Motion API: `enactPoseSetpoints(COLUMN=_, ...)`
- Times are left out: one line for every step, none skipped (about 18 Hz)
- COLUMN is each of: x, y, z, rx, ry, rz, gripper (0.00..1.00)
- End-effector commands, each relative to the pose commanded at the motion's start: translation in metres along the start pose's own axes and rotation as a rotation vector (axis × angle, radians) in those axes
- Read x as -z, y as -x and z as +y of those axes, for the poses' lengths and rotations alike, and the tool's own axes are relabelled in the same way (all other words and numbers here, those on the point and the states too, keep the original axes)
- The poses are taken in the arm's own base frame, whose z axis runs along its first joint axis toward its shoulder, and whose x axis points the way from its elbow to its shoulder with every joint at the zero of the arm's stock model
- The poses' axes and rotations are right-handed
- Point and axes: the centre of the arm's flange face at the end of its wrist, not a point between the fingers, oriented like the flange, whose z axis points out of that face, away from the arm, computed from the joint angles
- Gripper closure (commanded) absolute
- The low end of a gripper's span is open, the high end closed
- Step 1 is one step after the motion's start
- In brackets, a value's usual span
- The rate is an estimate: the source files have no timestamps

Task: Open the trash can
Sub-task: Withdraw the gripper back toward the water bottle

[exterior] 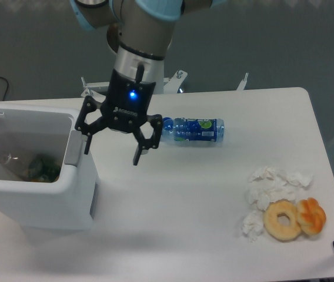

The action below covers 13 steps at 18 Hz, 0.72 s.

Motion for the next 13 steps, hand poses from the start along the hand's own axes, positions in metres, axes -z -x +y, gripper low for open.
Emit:
enactPoseSetpoints(x=0.001, y=0.001, z=0.001, rx=-0.028, ry=0.000, rz=-0.004, gripper=0.00)
enactPoseSetpoints(x=0.001, y=0.001, z=0.000, rx=-0.060, ry=-0.001, rz=-0.006, gripper=0.00)
enactPoseSetpoints(x=0.003, y=0.002, z=0.000, rx=-0.088, ry=-0.003, rz=-0.010, gripper=0.00)
enactPoseSetpoints(x=0.004, y=0.007, z=0.000, rx=-0.118, ry=0.000, rz=-0.024, gripper=0.00)
enactPoseSetpoints(x=0.005, y=0.010, z=0.001, rx=-0.163, ry=0.011, rz=-0.044, gripper=0.00)
enactPoseSetpoints(x=0.007, y=0.013, z=0.003, rx=-0.223, ry=0.029, rz=-0.082, gripper=0.00)
enactPoseSetpoints(x=0.009, y=0.015, z=0.005, rx=-0.300, ry=0.055, rz=-0.134, gripper=0.00)
enactPoseSetpoints(x=0.009, y=0.019, z=0.010, rx=-0.380, ry=0.099, rz=-0.193, gripper=0.00)
enactPoseSetpoints(x=0.006, y=0.020, z=0.013, rx=-0.464, ry=0.146, rz=-0.238, gripper=0.00)
enactPoseSetpoints(x=0.002, y=0.016, z=0.015, rx=-0.542, ry=0.184, rz=-0.261, gripper=0.00)
enactPoseSetpoints(x=0.000, y=0.012, z=0.017, rx=-0.603, ry=0.207, rz=-0.272, gripper=0.00)
enactPoseSetpoints(x=0.000, y=0.013, z=0.018, rx=-0.638, ry=0.222, rz=-0.280, gripper=0.00)
enactPoseSetpoints(x=0.000, y=0.013, z=0.019, rx=-0.657, ry=0.231, rz=-0.284, gripper=0.00)
